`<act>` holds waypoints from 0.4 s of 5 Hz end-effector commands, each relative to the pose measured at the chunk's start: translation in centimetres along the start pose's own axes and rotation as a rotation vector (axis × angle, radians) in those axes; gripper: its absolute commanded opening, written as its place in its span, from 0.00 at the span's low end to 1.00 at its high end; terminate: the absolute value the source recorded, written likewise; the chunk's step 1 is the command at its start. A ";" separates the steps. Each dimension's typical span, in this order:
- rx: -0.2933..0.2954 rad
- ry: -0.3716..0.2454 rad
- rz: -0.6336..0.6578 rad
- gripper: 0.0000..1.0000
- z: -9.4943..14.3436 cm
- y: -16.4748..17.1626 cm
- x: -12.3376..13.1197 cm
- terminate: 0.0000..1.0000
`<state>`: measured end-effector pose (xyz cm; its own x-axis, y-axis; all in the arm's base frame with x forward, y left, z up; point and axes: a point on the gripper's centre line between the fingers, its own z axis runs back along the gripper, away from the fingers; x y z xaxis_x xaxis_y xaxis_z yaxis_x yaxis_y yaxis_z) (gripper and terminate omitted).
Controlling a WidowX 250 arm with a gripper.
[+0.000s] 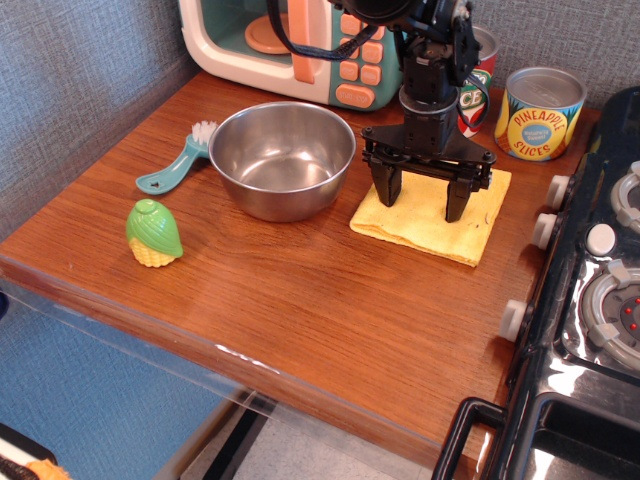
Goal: Move the towel to the bottom right corner of the table.
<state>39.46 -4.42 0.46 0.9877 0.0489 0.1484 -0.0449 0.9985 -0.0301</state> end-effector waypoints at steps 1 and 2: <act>0.020 0.131 -0.016 1.00 -2.2 -0.5 -1.9 0.00; 0.015 0.153 -0.029 1.00 -1.7 -0.6 -3.8 0.00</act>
<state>37.87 -4.86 0.17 0.9958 0.0228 0.0883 -0.0211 0.9996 -0.0212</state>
